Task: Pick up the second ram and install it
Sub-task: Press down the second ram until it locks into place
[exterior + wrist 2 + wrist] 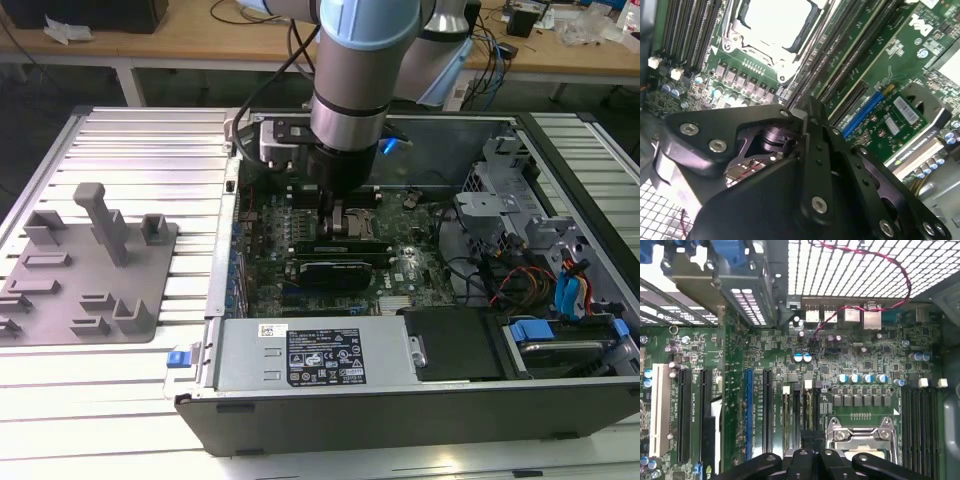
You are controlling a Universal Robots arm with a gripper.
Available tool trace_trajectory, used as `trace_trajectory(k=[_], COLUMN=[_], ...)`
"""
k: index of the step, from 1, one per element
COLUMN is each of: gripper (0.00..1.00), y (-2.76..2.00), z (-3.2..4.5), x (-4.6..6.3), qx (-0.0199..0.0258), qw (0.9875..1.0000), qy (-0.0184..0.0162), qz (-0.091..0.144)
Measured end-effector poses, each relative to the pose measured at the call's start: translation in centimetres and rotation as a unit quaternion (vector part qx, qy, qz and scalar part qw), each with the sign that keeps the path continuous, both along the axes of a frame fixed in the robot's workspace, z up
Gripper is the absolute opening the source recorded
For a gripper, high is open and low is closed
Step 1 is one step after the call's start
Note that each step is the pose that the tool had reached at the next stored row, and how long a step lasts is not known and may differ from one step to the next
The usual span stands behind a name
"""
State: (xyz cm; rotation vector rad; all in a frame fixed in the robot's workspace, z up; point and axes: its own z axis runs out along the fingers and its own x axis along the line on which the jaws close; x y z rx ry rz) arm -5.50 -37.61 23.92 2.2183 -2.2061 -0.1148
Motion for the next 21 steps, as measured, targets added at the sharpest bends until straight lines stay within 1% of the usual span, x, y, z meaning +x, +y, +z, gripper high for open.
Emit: trace_trajectory(k=[1, 3, 5, 6, 11, 17, 19, 21], gripper=[0.08, 0.08, 0.08, 0.08, 0.08, 0.08, 0.08, 0.08], y=[0.14, 0.15, 0.15, 0.15, 0.15, 0.15, 0.17, 0.16], z=[-0.24, -0.44, -0.45, -0.74, -1.00, -1.11, -1.00, -0.18], x=[-0.13, -0.17, -0.18, -0.18, -0.18, -0.18, -0.17, -0.18], qx=[0.0000, -0.0001, -0.0001, 0.0000, 0.0000, 0.0001, 0.0007, 0.0002], qw=[1.0000, 1.0000, 1.0000, 1.0000, 1.0000, 1.0000, 1.0000, 1.0000], qy=[0.0000, 0.0001, 0.0001, 0.0001, 0.0001, 0.0000, -0.0003, 0.0000], qz=[0.001, 0.001, 0.001, 0.001, 0.001, 0.001, 0.001, 0.001])
